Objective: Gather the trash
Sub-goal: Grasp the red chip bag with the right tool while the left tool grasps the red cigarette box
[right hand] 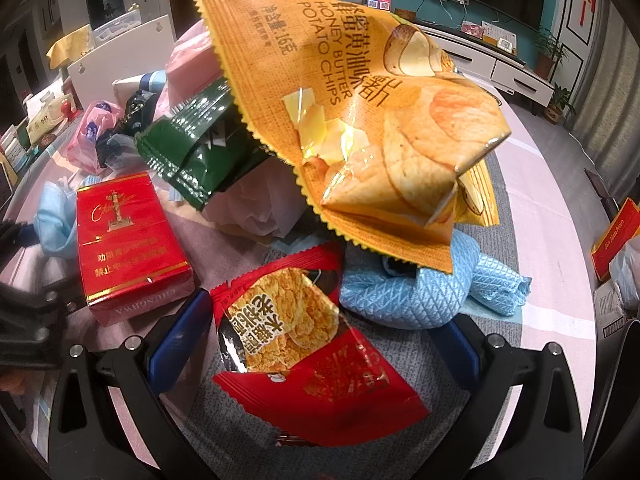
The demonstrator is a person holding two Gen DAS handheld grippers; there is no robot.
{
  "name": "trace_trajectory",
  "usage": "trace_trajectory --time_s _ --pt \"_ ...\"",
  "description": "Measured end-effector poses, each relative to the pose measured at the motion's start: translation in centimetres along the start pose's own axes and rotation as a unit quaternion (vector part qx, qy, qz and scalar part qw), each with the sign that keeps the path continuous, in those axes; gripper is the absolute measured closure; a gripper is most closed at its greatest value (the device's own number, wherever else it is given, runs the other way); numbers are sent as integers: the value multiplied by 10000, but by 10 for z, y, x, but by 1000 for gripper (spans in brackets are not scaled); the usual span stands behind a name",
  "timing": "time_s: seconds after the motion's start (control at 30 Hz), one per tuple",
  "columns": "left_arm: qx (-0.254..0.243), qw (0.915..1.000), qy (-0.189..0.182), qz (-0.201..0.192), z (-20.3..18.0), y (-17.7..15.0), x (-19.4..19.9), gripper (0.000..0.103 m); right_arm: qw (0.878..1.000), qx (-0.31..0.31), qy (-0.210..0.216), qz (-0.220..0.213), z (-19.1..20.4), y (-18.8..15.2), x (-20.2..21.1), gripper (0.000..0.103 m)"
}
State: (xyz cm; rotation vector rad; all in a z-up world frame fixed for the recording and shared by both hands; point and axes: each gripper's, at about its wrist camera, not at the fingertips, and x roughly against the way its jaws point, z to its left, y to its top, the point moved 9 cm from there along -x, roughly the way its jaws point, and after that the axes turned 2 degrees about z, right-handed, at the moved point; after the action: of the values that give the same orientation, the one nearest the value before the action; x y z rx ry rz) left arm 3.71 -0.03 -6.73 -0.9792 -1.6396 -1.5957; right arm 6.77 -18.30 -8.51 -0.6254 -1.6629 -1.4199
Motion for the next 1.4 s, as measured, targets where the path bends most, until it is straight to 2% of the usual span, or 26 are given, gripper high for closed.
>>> trace_trajectory --time_s 0.1,0.2,0.3,0.47,0.63,0.7,0.9,1.0,1.2,1.4 --pt "78 9996 -241 -125 0 3 18 3 9999 -86 -74 86 0 0 0 2" --pt "-89 9992 -103 -382 0 7 38 3 9986 -251 -68 461 4 0 1 2" --pt "-126 9991 -110 -379 0 5 49 3 9996 -173 -68 222 16 4 21 2" --pt "157 9984 -347 -418 6 7 63 3 9993 111 -287 -197 36 13 58 2" --pt "280 9970 -531 -499 2 7 73 3 9987 -23 24 -499 44 17 87 2" --pt "318 9965 -580 -507 2 10 74 3 9982 -45 -38 -599 43 18 97 2" --pt "315 9960 -607 -584 1 12 83 3 9963 -536 7 -675 25 16 104 2" --pt "288 9959 -543 -671 2 13 88 3 9952 -617 -105 -747 17 16 108 2" --pt "282 9953 -526 -758 4 16 95 3 9938 -729 17 -844 18 19 118 3" --pt "322 9944 -656 -767 5 16 97 3 9900 -982 205 -994 21 24 139 8"
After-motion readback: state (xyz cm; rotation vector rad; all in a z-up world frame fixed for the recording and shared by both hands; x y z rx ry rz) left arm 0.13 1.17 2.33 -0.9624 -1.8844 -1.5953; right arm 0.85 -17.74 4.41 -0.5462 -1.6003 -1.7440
